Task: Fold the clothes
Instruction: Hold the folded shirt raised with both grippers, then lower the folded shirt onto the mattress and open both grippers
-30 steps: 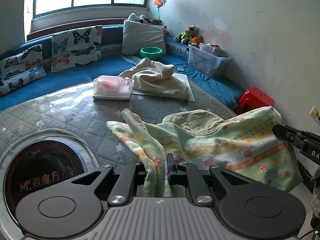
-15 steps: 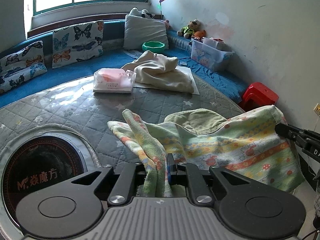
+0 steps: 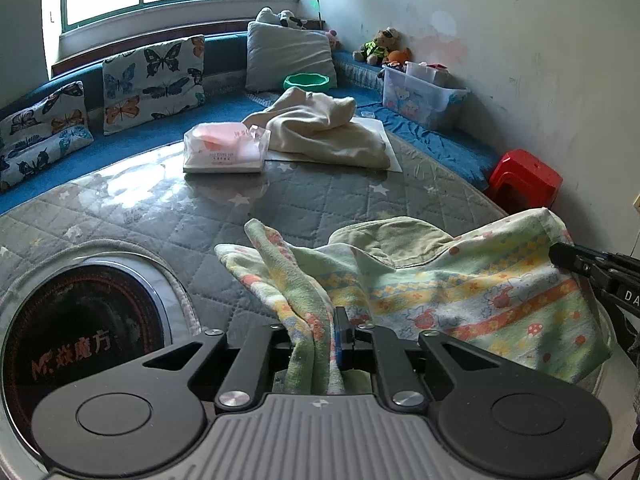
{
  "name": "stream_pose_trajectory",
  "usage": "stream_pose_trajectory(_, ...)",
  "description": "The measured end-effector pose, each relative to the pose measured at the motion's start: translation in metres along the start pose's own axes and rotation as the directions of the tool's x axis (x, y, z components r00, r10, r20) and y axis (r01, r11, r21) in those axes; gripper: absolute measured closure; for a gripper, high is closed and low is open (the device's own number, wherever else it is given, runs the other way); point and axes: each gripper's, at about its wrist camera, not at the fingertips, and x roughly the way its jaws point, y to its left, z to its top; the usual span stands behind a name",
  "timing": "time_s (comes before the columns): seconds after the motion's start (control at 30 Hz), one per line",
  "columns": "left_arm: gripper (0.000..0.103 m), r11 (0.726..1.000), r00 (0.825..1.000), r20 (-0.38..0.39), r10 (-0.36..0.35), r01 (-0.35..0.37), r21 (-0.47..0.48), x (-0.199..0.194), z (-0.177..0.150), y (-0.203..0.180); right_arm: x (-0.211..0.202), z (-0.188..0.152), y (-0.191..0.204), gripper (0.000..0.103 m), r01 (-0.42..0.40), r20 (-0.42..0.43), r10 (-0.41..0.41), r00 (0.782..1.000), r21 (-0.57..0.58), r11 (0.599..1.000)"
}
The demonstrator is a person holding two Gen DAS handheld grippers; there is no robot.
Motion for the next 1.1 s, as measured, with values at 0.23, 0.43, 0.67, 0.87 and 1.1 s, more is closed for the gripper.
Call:
stream_pose_trajectory(0.23,0.09,1.0,1.0,-0.027,0.004,-0.004,-0.002,0.009,-0.006,0.001,0.005,-0.011,-0.004,0.095,0.012,-0.03,-0.011,0.999,0.012,1.0)
stream_pose_trajectory(0.43,0.088,1.0,0.999,-0.05,0.015,-0.016,-0.009,0.016,-0.011,0.004,0.01,-0.018,-0.008,0.095,0.024,-0.058,-0.022,0.998,0.027,0.999)
stream_pose_trajectory(0.67,0.082,0.999,0.996,-0.077,0.035,-0.036,-0.018,0.026,-0.017,0.009,0.019,-0.03,-0.015,0.094,0.056,-0.1,-0.051,0.994,0.046,0.997)
stream_pose_trajectory(0.87,0.079,0.998,0.994,-0.093,0.051,-0.054,-0.023,0.031,-0.023,0.012,0.024,-0.037,-0.019,0.093,0.071,-0.121,-0.065,0.991,0.05,0.996)
stream_pose_trajectory(1.1,0.067,0.996,0.991,-0.111,0.08,-0.083,-0.025,0.037,-0.029,0.016,0.03,-0.04,-0.022,0.088,0.104,-0.136,-0.098,0.986,0.04,0.994)
